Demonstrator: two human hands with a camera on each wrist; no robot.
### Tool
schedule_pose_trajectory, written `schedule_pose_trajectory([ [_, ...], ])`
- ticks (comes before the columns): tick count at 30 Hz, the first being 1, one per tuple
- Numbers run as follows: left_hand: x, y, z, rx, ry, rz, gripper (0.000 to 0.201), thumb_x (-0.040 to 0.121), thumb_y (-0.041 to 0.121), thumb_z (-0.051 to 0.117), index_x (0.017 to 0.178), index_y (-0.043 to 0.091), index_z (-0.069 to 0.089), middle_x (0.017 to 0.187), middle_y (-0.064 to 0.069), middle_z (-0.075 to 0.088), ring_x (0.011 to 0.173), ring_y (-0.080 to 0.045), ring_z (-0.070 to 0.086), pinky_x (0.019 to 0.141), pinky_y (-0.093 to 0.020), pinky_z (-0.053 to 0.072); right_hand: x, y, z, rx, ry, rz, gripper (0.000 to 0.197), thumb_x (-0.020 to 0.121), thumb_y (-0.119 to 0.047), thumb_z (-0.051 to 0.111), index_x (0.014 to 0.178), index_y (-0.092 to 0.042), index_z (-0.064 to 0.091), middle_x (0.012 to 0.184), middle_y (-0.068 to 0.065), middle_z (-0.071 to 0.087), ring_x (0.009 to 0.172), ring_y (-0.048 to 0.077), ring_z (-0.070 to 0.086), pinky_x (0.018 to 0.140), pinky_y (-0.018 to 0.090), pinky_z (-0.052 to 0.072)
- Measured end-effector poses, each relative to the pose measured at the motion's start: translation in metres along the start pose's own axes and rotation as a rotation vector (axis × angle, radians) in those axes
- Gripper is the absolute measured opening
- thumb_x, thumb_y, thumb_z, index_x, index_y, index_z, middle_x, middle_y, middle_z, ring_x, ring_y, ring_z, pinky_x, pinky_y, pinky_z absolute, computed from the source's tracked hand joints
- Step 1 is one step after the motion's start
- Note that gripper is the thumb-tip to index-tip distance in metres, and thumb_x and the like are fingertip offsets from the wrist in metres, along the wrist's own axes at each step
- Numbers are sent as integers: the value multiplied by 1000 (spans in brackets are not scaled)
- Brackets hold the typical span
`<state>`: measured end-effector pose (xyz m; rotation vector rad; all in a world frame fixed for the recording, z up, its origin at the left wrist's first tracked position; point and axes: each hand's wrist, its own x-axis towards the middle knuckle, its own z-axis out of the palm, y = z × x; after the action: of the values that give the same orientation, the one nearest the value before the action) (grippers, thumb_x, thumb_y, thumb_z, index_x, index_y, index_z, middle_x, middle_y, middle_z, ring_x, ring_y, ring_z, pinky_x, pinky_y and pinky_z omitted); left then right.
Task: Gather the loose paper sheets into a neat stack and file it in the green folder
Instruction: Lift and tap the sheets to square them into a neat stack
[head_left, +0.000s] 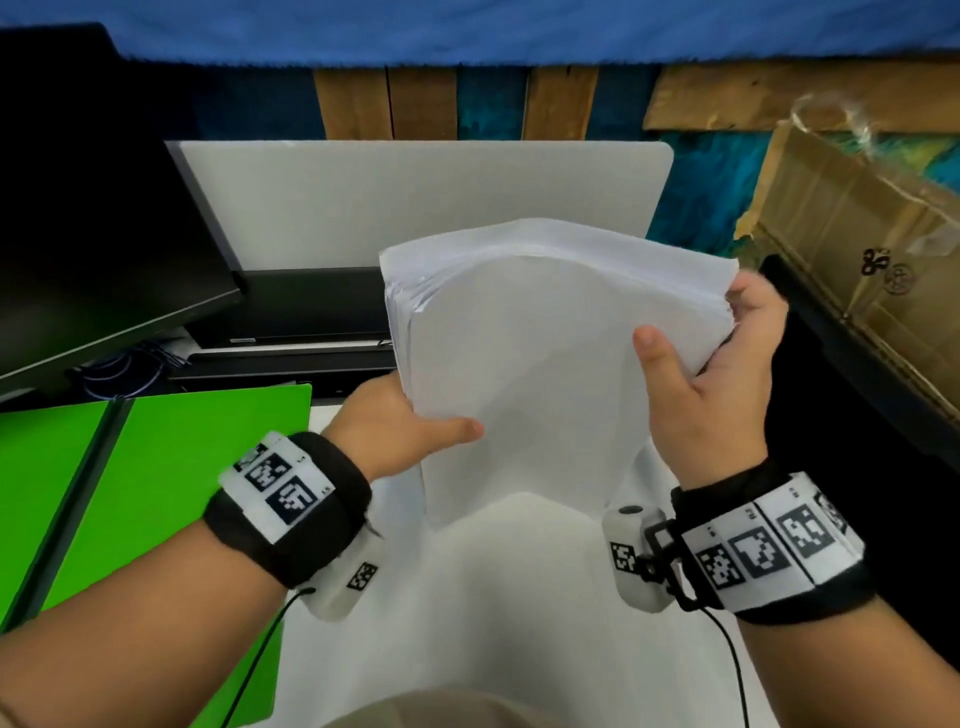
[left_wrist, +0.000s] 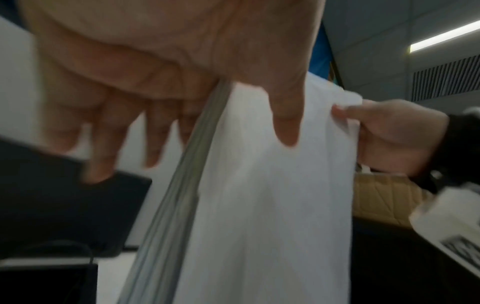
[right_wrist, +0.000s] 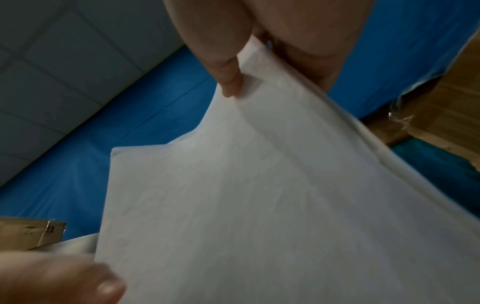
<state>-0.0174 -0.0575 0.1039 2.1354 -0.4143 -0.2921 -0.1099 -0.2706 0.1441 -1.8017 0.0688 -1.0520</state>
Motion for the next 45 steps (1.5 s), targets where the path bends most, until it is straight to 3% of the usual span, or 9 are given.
schedule_pose_trajectory([
  [4,17,18,-28,-94,-17,46,103,35,54,84,128,34,45,123,9,61,115,-13,57,95,-42,51,8,0,-3,-120,-92,-104,65,85,-14,60,133,-35,23,125,13,45,109,22,51,95,28,48],
  [8,19,41,-31,-344,172,273,56,68,25,76,114,34,45,113,12,59,104,-3,58,82,-16,52,11,0,-1,-246,-141,-155,46,89,-21,53,125,-44,35,123,-2,44,112,32,53,92,50,49],
  [16,9,57,-10,-462,379,458,45,82,-2,53,97,41,48,94,14,54,79,3,58,71,-19,51,12,6,-4,-165,-112,-92,35,91,-9,47,114,-31,34,105,-23,40,90,-19,47,78,3,42],
  [22,0,46,18,-611,363,258,32,70,14,72,91,34,58,95,8,65,86,-4,65,77,-23,53,-1,2,-5,-178,5,-23,22,88,-14,47,95,-33,37,90,-20,44,75,-19,49,64,0,39],
  [26,-2,38,27,-509,363,41,21,74,20,75,66,31,60,72,12,63,71,-7,62,67,-25,51,7,-8,-10,-460,101,18,47,76,-14,62,121,-6,46,117,13,49,113,24,50,95,35,42],
  [31,-3,54,16,-61,384,543,31,79,29,65,64,2,65,66,-18,63,65,-24,62,60,-36,51,13,-27,-9,-955,-175,-238,70,65,-38,66,130,-22,43,137,8,46,135,34,31,104,61,21],
  [34,1,54,12,156,306,874,28,78,19,60,54,4,58,55,-1,49,55,-12,47,53,-21,39,19,-33,-12,-726,-275,-428,22,75,-30,57,89,-16,65,87,3,69,87,23,64,90,51,42],
  [39,10,1,-19,258,-57,261,44,64,52,66,76,10,69,81,-10,70,77,-23,66,72,-33,53,29,-22,-33,-333,-221,-176,13,74,-31,66,69,-19,63,67,-19,61,61,-5,52,61,13,42],
  [45,20,-60,-56,-373,99,-60,32,53,26,84,81,12,75,79,3,74,74,-11,67,68,-19,50,32,17,-50,-20,-86,330,22,69,-15,78,62,-27,62,72,-5,67,74,19,62,75,44,55],
])
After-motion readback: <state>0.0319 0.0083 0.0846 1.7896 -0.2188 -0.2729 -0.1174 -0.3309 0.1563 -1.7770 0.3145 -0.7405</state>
